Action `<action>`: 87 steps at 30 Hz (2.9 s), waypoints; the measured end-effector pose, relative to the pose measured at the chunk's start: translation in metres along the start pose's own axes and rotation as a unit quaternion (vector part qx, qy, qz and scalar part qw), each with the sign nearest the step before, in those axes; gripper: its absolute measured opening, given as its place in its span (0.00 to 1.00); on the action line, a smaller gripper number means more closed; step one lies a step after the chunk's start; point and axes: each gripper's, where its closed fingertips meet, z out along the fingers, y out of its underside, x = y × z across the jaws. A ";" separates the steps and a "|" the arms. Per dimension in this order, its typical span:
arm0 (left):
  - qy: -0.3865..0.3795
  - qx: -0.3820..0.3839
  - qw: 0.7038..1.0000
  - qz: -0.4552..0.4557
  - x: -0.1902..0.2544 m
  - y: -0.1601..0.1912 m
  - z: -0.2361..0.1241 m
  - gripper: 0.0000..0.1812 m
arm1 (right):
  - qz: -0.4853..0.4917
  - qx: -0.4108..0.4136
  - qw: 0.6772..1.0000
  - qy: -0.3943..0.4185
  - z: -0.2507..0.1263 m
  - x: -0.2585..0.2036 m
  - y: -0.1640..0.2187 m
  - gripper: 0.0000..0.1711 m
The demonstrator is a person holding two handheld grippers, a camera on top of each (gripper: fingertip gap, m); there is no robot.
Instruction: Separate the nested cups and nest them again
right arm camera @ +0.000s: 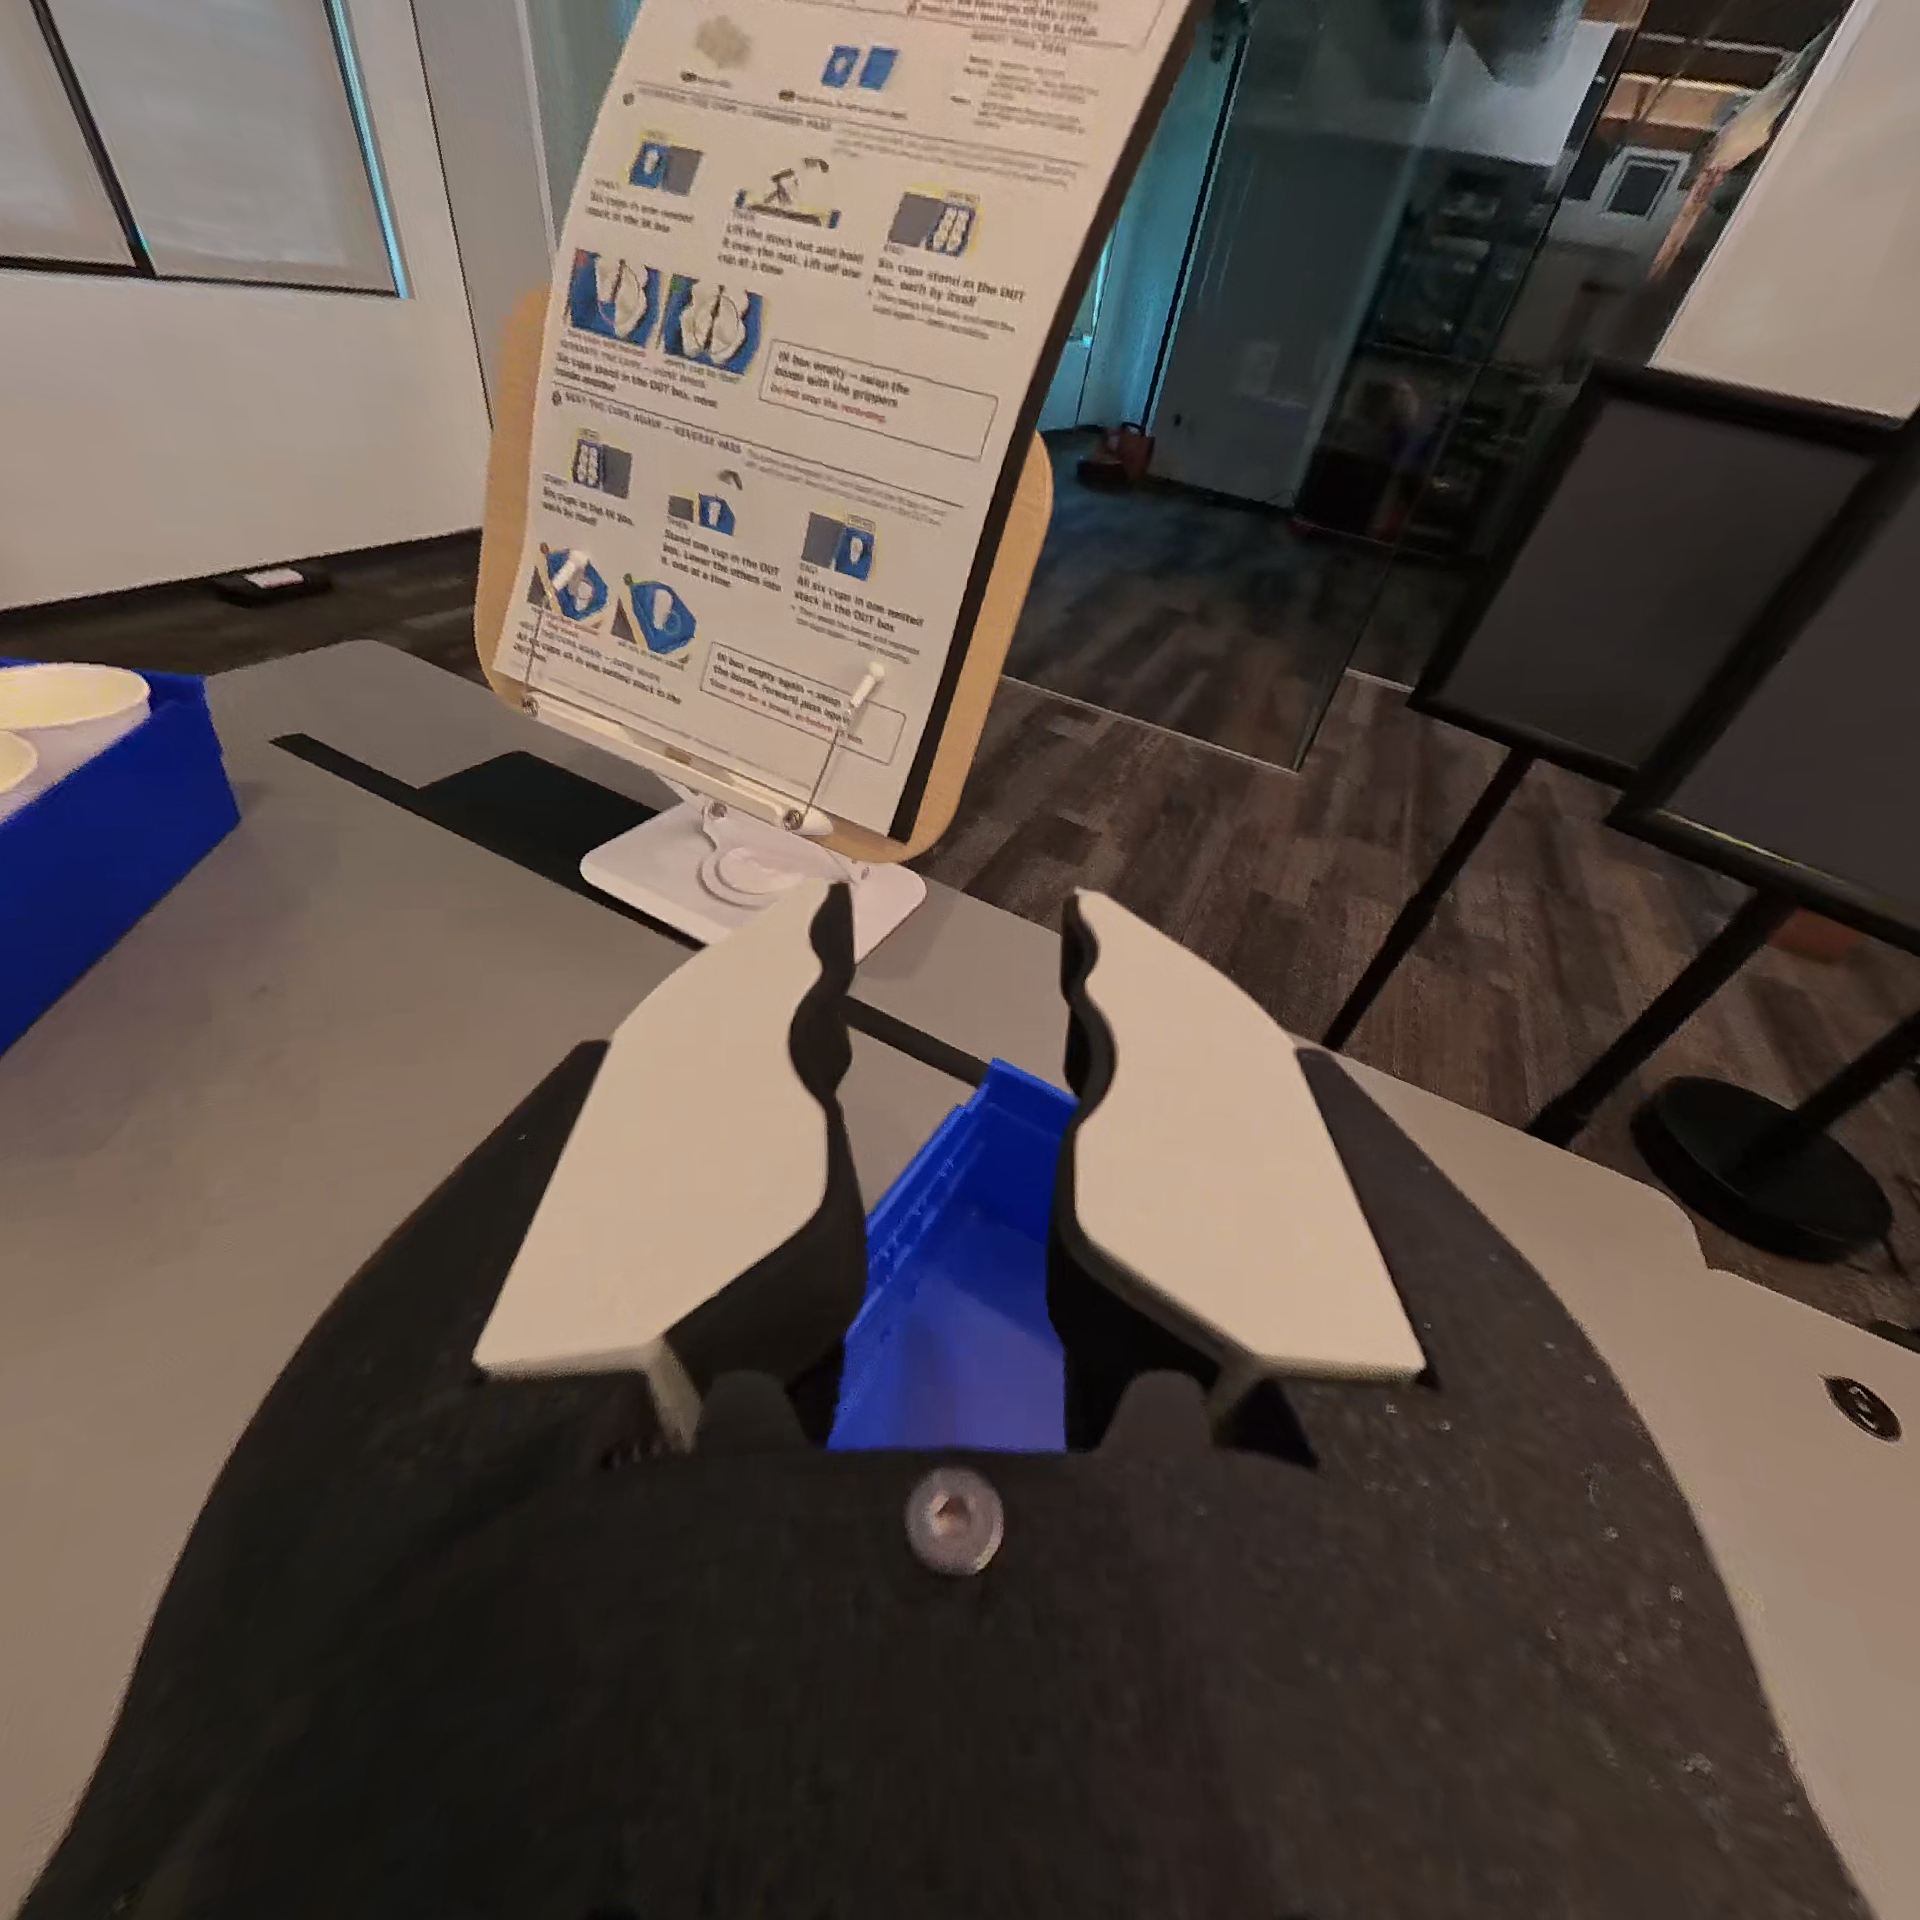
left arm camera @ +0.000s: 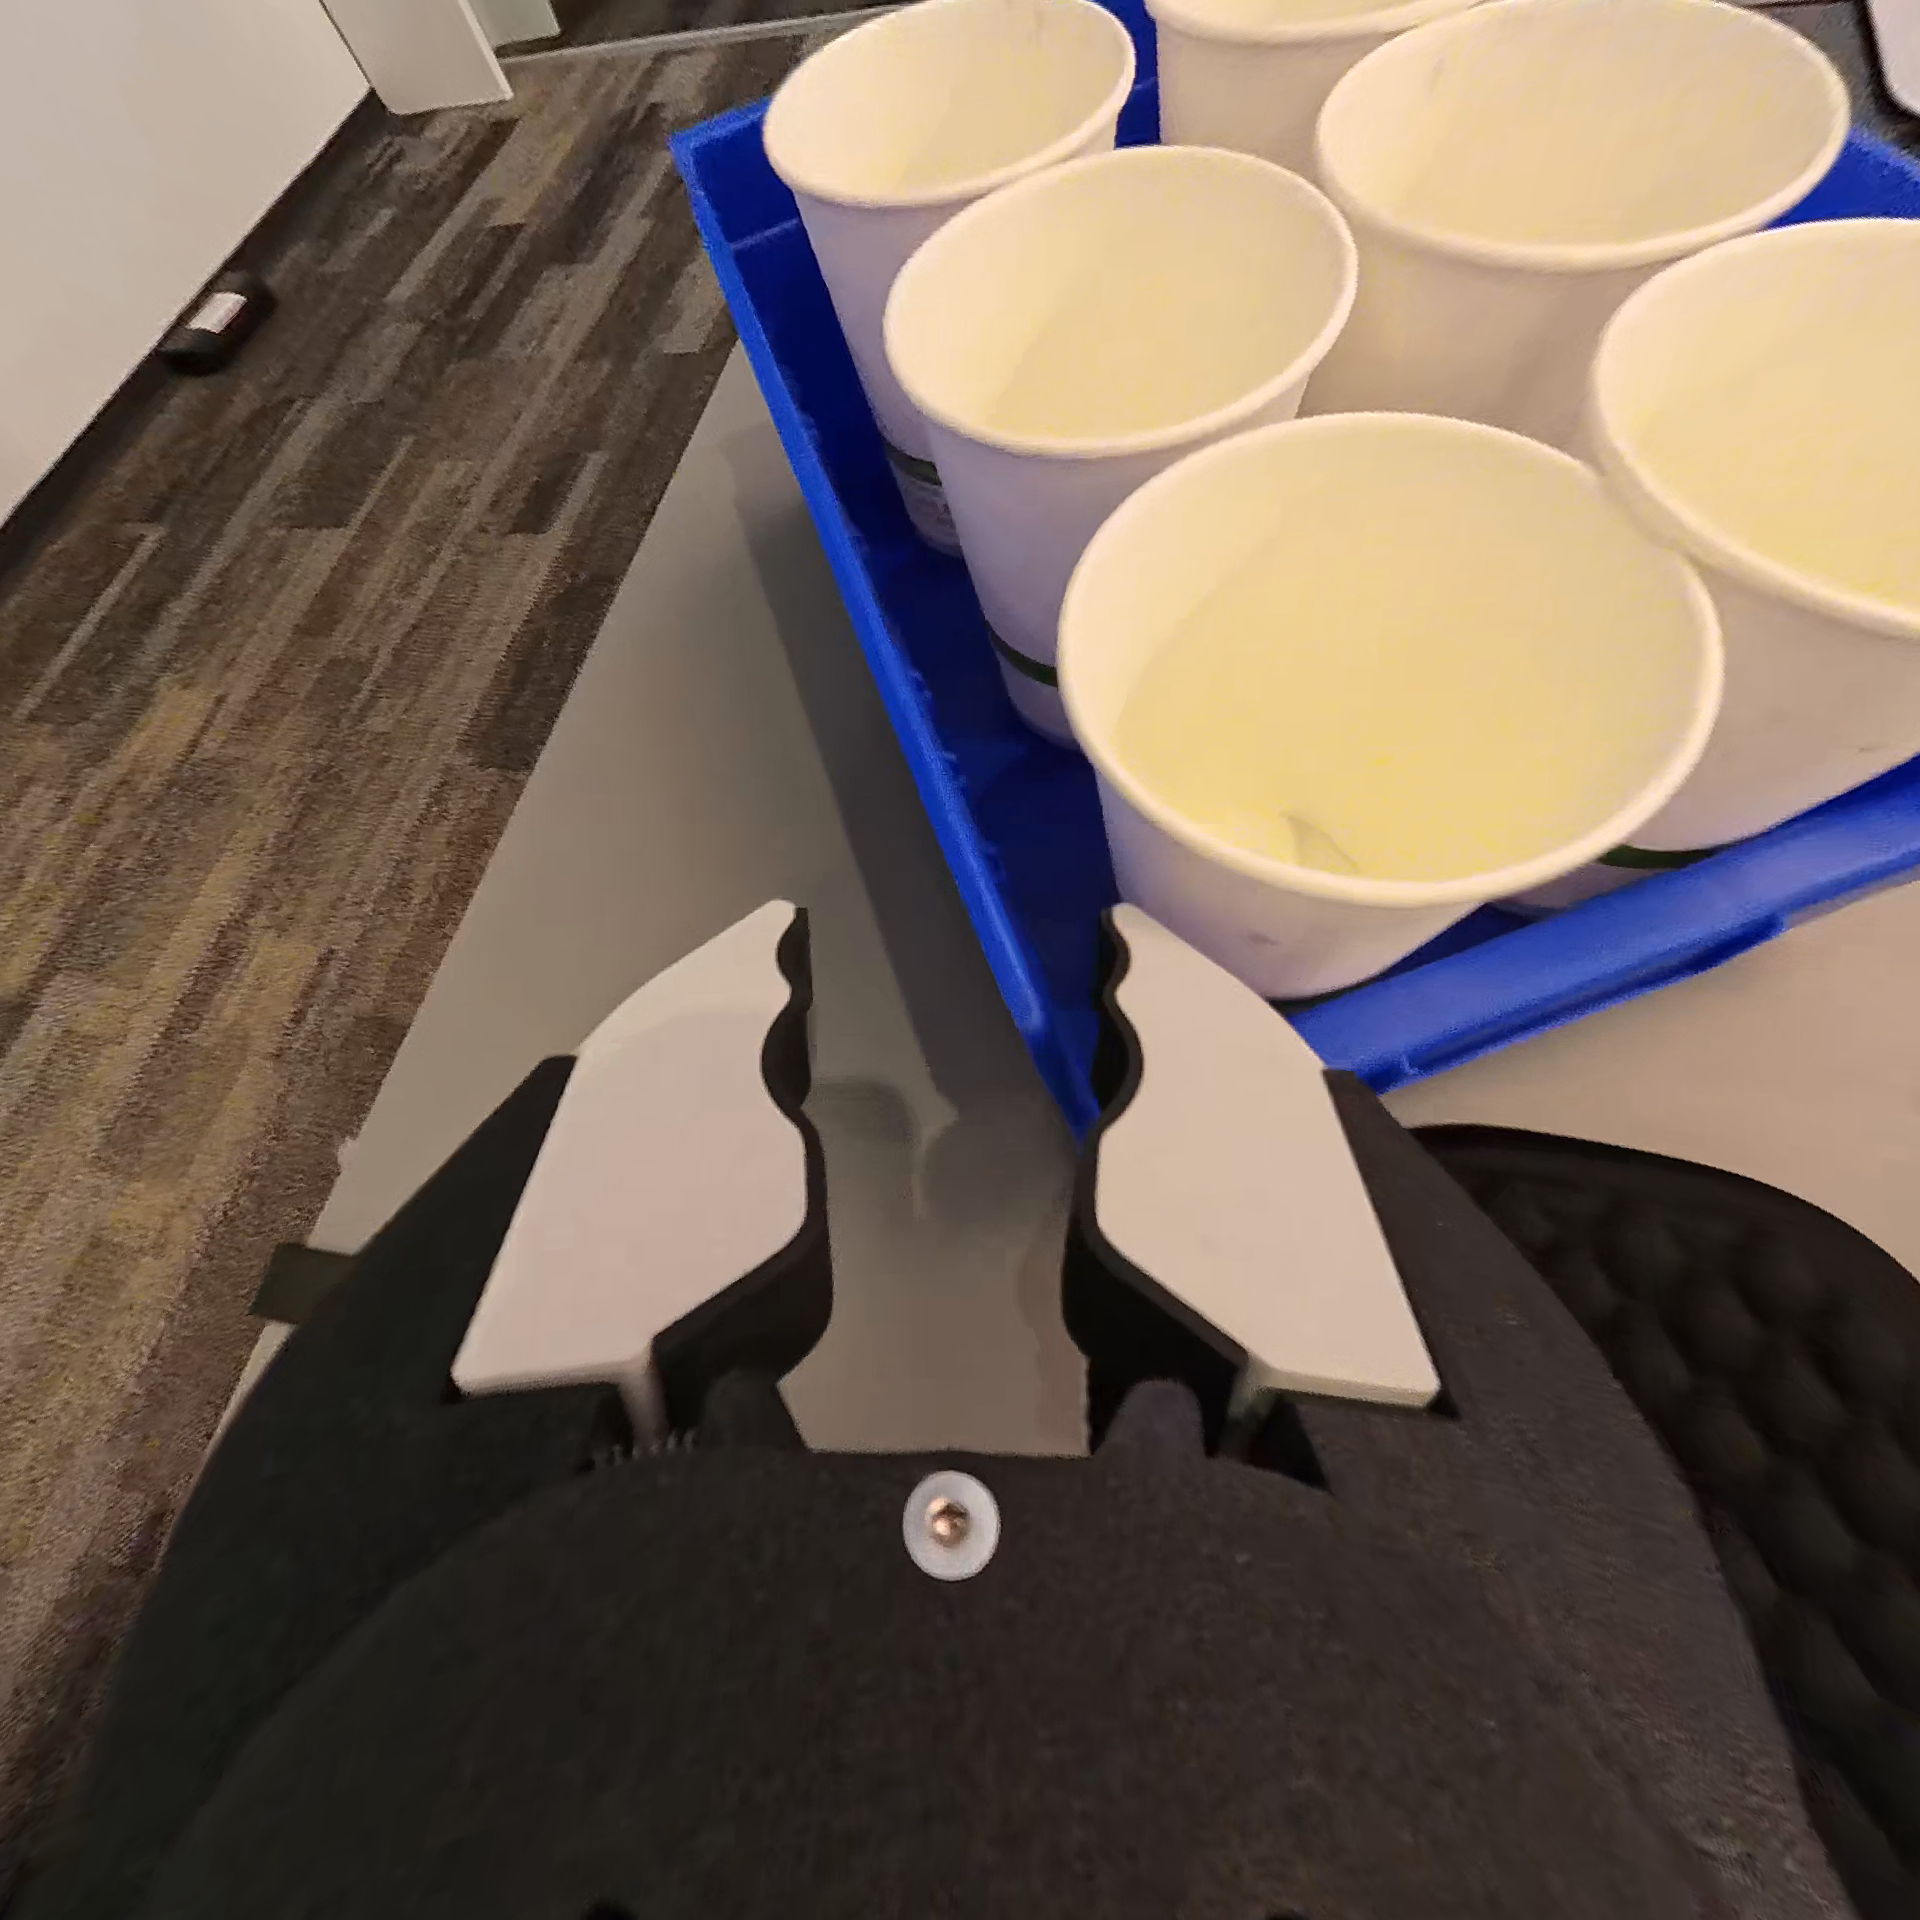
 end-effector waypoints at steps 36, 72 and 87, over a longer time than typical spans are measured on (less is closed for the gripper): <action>0.218 0.005 0.972 0.082 0.018 -0.040 0.082 0.05 | 0.006 -0.059 0.998 -0.031 0.024 0.000 0.040 0.09; 0.175 0.304 0.937 0.003 -0.001 -0.164 -0.050 0.38 | 0.040 -0.016 0.999 -0.003 0.023 0.022 0.040 0.29; 0.259 0.381 0.888 0.009 0.091 -0.228 -0.099 0.46 | -0.005 0.049 0.997 0.058 0.015 0.031 0.017 0.41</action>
